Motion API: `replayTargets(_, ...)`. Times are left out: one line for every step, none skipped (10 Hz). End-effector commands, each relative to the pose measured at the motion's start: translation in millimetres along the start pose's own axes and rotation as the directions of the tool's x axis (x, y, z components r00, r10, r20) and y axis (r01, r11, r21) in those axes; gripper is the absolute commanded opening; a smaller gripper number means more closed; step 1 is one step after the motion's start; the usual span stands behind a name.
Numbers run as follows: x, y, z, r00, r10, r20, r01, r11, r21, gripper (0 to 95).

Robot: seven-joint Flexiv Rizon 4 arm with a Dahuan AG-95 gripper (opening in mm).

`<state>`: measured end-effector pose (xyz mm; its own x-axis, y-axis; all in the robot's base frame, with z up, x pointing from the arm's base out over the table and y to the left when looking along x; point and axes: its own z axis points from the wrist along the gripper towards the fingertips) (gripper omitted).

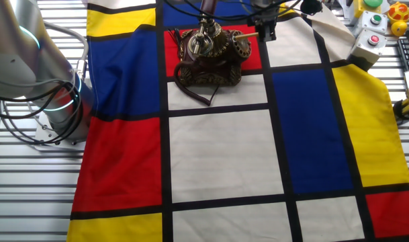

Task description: Dial a number on an old rotary phone

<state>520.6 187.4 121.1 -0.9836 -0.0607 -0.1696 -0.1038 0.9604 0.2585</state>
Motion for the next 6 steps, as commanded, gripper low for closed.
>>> replayTargets(1.1, -0.3, 2.0, 1.0, 0.0, 0.002, 0.0, 1.0, 0.002, 0.0)
replayTargets(1.8, -0.9, 2.1, 1.0, -0.001, 0.002, 0.001, 1.0, 0.002, 0.0)
replayTargets(2.3, -0.8, 1.8, 1.0, -0.002, 0.0, 0.002, 1.0, 0.002, 0.0)
replayTargets(3.0, -0.8, 1.4, 1.0, -0.003, -0.003, 0.003, 1.0, 0.003, 0.0)
replayTargets(4.0, -0.3, 0.6, 1.0, 0.001, -0.002, -0.001, 1.0, 0.003, 0.0)
replayTargets(4.7, 0.2, -0.1, 1.0, 0.011, -0.002, -0.011, 1.0, 0.004, 0.0)
